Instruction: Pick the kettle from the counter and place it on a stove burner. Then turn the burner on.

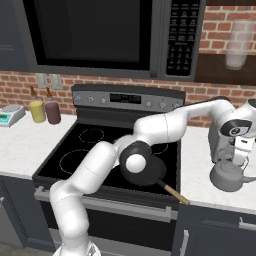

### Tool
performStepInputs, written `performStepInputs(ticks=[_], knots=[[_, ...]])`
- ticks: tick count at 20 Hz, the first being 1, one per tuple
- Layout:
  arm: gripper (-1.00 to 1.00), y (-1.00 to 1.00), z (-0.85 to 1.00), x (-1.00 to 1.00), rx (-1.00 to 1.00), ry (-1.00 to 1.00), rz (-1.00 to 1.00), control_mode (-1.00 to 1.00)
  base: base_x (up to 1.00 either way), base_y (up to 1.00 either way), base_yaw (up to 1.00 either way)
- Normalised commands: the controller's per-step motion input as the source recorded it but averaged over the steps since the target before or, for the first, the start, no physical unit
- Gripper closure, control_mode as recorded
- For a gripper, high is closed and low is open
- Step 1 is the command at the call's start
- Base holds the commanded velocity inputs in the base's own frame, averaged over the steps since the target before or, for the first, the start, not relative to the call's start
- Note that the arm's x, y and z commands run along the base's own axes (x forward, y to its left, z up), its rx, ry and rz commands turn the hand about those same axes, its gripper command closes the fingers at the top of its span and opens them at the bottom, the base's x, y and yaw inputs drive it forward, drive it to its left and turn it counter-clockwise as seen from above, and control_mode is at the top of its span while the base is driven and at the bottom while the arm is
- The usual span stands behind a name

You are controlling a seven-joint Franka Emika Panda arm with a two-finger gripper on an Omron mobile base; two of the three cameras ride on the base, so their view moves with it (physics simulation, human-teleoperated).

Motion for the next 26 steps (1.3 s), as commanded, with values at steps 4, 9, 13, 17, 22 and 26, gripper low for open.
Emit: performStepInputs(ticks=[4,9,13,17,22,26], knots=[[1.00,0.13,0.38,-0.89,0.00,-0.20,0.00,-1.00,0.00,0.00,0.00],[1.00,0.60,0.63,-0.93,-0.01,-0.23,0.02,-1.00,0.00,0.00,0.00],[1.00,0.79,0.43,-0.41,0.00,-0.16,0.04,-1.00,0.00,0.00,0.00],[1.00,0.89,0.47,-0.41,-0.03,-0.11,0.08,-1.00,0.00,0.00,0.00],[1.00,0.90,0.72,-0.29,-0.13,-0.17,0.15,-1.00,0.00,0.00,0.00],[1.00,0.86,0.73,-0.06,-0.16,-0.11,0.18,-1.00,0.00,0.00,0.00]])
